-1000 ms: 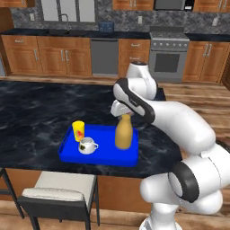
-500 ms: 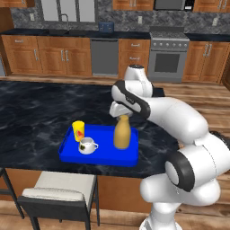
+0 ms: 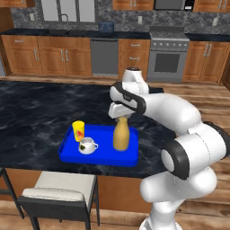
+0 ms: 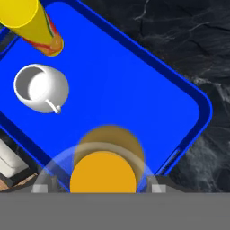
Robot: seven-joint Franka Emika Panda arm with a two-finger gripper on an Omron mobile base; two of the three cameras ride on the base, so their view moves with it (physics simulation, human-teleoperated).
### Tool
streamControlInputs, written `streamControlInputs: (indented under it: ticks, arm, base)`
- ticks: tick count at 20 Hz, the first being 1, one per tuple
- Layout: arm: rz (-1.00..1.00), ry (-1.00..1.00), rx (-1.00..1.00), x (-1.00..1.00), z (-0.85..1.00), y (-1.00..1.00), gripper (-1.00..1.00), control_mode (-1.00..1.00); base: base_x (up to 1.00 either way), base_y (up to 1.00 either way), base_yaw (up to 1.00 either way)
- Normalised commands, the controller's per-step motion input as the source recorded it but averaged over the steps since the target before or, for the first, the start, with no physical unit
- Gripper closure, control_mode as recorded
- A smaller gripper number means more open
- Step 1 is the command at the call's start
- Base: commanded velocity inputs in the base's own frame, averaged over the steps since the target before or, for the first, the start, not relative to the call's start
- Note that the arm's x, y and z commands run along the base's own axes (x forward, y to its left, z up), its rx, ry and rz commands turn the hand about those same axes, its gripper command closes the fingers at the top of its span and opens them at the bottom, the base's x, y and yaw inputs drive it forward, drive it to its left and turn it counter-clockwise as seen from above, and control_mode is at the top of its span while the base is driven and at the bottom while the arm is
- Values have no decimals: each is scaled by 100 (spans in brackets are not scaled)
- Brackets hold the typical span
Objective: There is a tray on the dining counter. Grab the cup, mug, and pitcher and place them on the tray. The pitcher may be placed next to the tray if it cannot fit the tray.
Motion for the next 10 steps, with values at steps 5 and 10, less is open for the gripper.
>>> streamControlInputs:
  ticks: [5,10]
  arm:
    - [0,5,0,19,-20,0,100,-100]
    - [0,4,0,17,-22,1,100,-100]
  base:
    - [0,0,0]
    - [0,0,0]
